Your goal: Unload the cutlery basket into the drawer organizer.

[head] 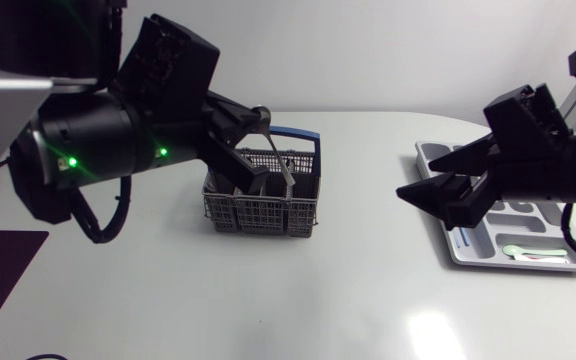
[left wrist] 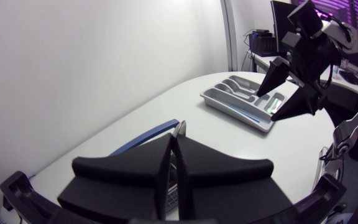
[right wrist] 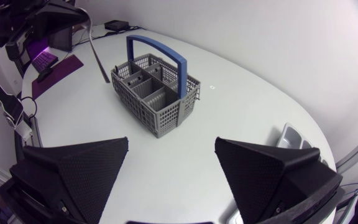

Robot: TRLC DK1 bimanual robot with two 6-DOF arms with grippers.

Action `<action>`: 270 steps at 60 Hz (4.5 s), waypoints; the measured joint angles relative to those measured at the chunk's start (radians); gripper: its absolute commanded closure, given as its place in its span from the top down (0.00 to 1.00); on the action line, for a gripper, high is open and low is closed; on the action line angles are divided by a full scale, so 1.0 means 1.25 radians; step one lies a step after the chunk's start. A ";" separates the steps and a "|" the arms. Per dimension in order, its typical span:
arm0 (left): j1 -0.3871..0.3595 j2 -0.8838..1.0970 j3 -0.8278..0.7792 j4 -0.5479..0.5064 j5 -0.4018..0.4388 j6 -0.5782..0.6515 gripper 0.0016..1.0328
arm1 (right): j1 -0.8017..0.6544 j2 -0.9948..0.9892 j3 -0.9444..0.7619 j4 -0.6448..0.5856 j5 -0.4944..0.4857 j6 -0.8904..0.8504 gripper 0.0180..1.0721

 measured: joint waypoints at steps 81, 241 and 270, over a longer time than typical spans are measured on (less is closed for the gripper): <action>0.137 0.255 0.164 -0.119 0.395 -0.220 0.03 | 0.336 0.336 0.157 0.183 0.221 0.071 0.12; 0.356 0.097 0.038 -0.160 0.322 0.383 0.44 | -0.754 0.533 0.185 -0.137 -0.027 -1.182 0.86; 0.353 0.143 0.047 -0.225 0.292 0.612 0.44 | -0.494 0.241 0.004 -0.187 -0.119 -0.847 0.94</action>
